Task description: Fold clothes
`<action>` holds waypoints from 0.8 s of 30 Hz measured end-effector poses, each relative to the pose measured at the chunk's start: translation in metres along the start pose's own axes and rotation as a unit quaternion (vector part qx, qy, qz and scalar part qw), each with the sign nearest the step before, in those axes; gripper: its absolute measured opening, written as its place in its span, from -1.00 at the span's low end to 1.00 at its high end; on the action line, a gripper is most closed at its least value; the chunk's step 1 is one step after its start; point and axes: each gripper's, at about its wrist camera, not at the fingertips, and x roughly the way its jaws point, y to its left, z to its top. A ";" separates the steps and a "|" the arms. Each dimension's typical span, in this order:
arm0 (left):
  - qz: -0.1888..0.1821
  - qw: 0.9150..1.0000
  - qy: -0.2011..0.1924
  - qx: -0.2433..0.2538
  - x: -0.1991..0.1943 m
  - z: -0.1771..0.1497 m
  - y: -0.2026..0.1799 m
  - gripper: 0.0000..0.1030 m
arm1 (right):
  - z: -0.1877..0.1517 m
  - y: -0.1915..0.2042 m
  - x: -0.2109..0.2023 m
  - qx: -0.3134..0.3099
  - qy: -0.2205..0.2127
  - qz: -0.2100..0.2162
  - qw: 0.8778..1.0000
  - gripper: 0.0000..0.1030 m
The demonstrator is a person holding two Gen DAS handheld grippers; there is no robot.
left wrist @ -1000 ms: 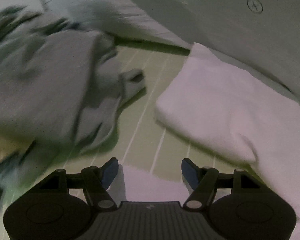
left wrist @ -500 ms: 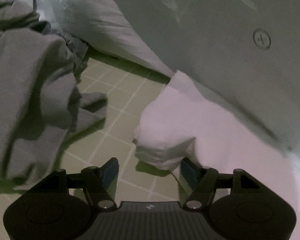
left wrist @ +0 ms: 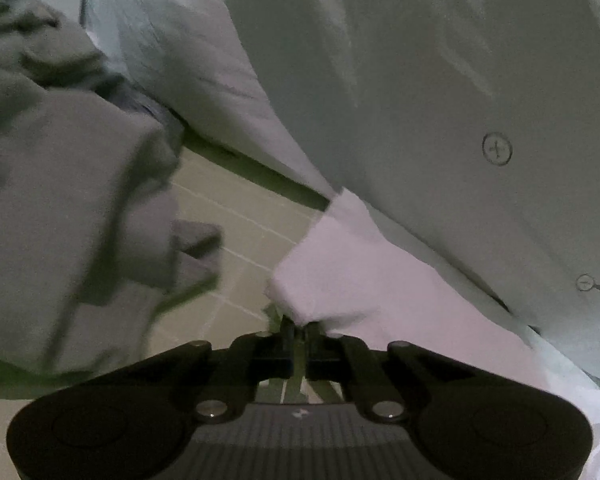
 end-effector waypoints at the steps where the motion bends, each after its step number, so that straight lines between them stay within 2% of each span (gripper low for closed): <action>1: 0.002 1.000 0.001 0.004 -0.009 0.000 0.003 -0.90 | 0.000 0.000 0.000 0.000 0.000 0.000 1.000 1.00; 5: 0.035 0.999 0.020 0.015 -0.025 -0.011 0.014 -0.90 | -0.001 0.000 0.000 -0.002 -0.001 -0.001 1.000 1.00; 7: 0.062 0.997 0.043 0.017 -0.014 -0.022 0.021 -0.90 | 0.000 0.000 0.000 -0.005 -0.002 -0.002 1.000 1.00; 10: 0.077 0.995 0.061 0.013 -0.003 -0.034 0.026 -0.90 | 0.000 0.000 0.000 -0.009 -0.001 -0.003 1.000 1.00; 15: 0.086 0.994 0.054 0.032 -0.008 -0.035 0.021 -0.90 | 0.002 0.001 0.000 -0.048 0.002 0.002 0.999 1.00; 19: 0.101 0.994 0.045 0.024 -0.020 -0.034 0.028 -0.90 | -0.001 0.007 -0.007 -0.103 -0.005 0.005 0.995 1.00; 21: 0.111 0.993 0.039 0.025 -0.027 -0.035 0.030 -0.90 | -0.007 0.007 -0.015 -0.126 -0.011 0.020 0.992 1.00; 24: 0.118 0.992 0.047 -0.005 -0.040 -0.039 0.038 -0.88 | -0.019 0.002 -0.028 -0.137 -0.021 0.050 0.989 1.00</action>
